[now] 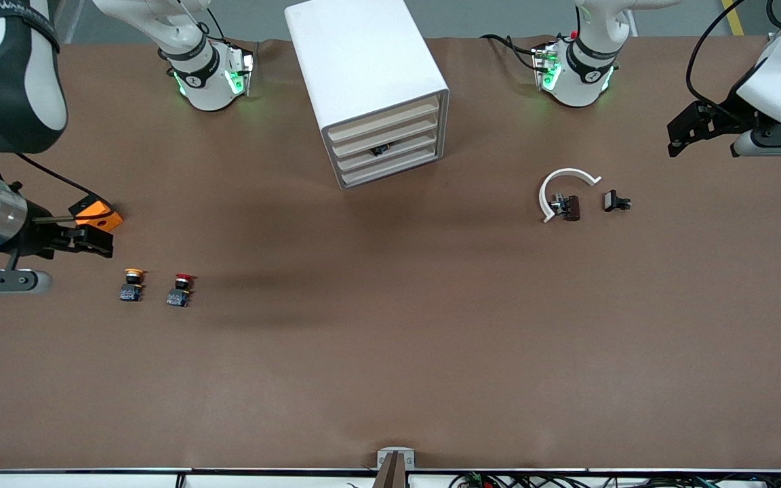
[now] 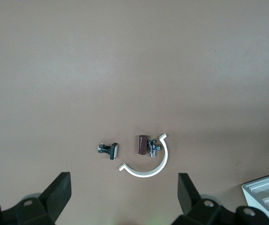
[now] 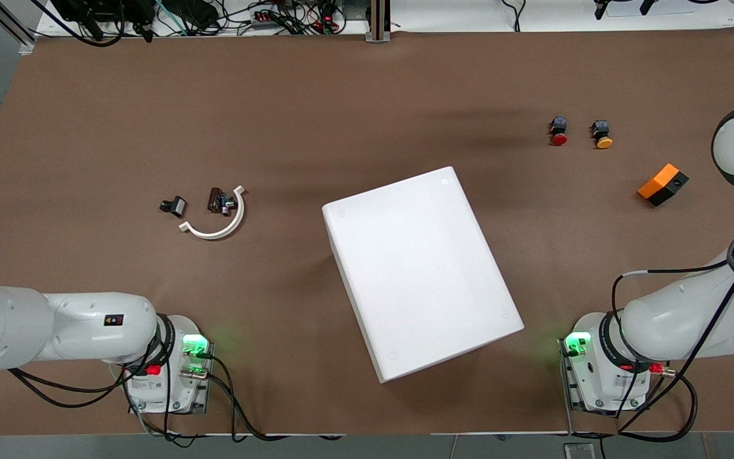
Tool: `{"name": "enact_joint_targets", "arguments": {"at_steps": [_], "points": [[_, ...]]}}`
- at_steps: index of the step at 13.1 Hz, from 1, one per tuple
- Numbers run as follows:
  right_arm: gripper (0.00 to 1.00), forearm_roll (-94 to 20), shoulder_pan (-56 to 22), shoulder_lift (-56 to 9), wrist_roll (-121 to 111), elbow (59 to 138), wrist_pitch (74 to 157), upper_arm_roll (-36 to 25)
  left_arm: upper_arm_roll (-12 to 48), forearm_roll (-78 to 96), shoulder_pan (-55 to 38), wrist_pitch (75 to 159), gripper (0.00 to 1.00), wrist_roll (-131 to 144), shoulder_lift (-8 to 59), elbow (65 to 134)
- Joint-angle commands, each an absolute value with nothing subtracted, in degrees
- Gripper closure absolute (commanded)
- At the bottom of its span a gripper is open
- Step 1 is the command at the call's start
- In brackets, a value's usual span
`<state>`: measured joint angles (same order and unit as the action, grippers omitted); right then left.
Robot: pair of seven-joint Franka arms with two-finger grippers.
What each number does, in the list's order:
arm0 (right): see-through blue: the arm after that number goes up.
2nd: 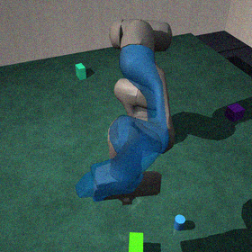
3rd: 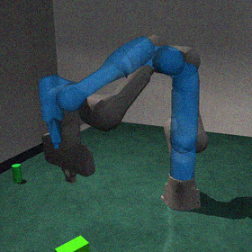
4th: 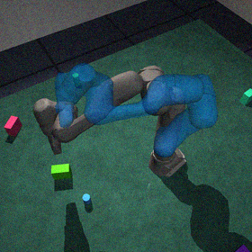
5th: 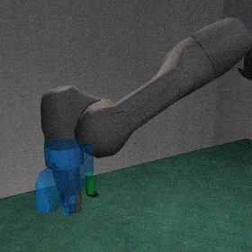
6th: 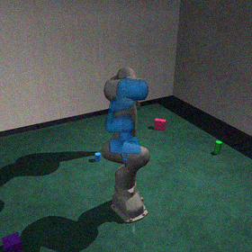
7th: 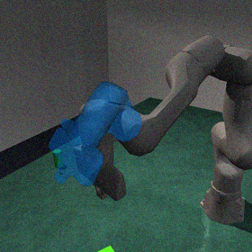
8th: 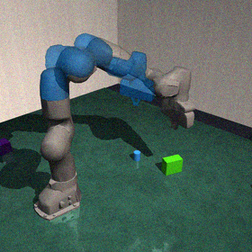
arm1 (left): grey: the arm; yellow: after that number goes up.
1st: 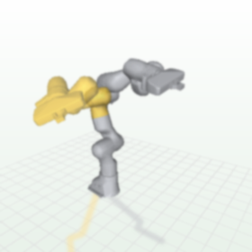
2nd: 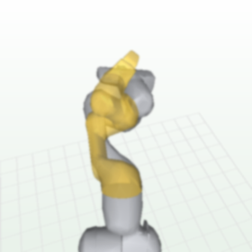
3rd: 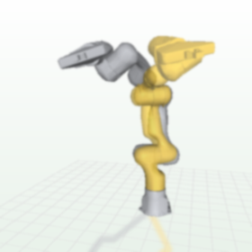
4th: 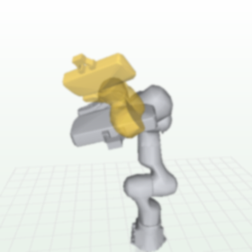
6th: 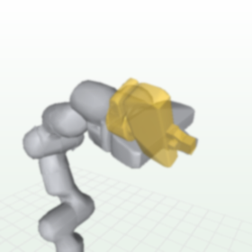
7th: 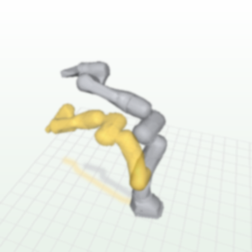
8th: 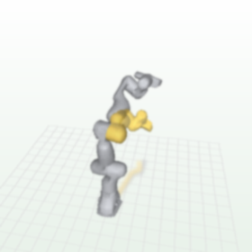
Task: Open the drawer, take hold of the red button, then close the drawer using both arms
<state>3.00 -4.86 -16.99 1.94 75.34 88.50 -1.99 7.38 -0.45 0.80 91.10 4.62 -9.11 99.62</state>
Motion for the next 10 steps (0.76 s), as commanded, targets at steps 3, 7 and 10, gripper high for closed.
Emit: {"name": "enact_joint_targets", "arguments": {"at_steps": [3, 7, 10], "points": [[0.00, -0.6, 0.0, -11.4, 2.2, 74.3, 81.0, -1.8, 7.6, -0.5, 1.1, 88.5, 0.00, 4.9, -9.2, 97.3], [0.00, -0.6, 1.8, -3.7, -2.9, 82.2, 81.6, -1.9, 7.4, -0.5, 1.2, 88.5, 0.00, 4.7, -8.4, 96.4], [0.00, -0.6, 2.9, -0.1, -3.0, 85.2, 82.5, -1.9, 7.2, -0.5, 1.2, 88.1, 0.00, 5.4, -8.5, 96.9]]}}
